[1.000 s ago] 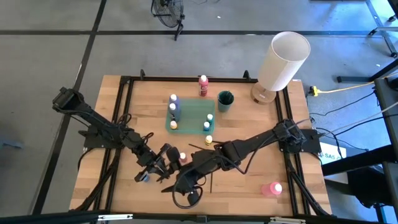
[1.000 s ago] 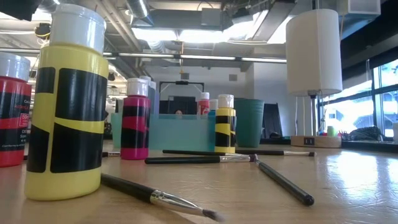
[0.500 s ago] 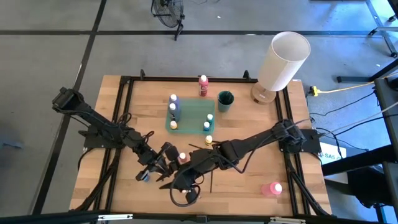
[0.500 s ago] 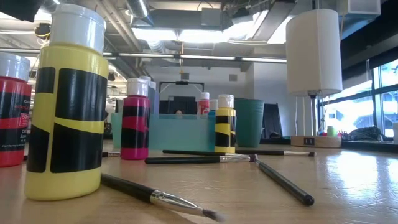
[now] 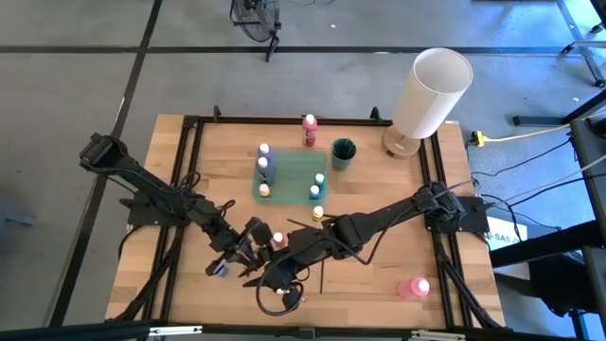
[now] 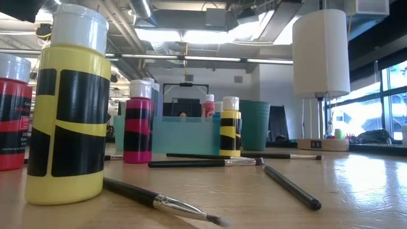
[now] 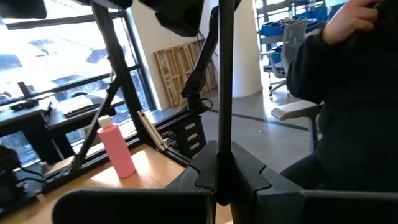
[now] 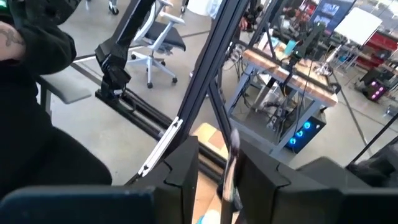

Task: Pick & Place Paint Supplies
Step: Put the black paint brush into the dark green cup

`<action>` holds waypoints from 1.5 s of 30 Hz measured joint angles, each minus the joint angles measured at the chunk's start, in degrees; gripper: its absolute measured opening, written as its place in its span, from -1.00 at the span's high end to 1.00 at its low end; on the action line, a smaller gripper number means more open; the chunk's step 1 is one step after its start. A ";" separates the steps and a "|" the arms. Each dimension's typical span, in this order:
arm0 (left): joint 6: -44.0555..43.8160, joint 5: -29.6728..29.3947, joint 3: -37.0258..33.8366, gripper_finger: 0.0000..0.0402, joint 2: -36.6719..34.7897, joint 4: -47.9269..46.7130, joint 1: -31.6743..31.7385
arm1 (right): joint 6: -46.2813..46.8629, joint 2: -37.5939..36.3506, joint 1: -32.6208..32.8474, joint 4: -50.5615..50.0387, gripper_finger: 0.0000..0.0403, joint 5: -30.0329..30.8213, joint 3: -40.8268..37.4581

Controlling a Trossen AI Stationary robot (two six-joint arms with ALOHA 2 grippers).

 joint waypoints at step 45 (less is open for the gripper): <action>1.10 1.10 0.00 0.95 -0.02 -0.49 -1.30 | 0.54 -0.83 0.98 0.85 0.58 -1.91 0.04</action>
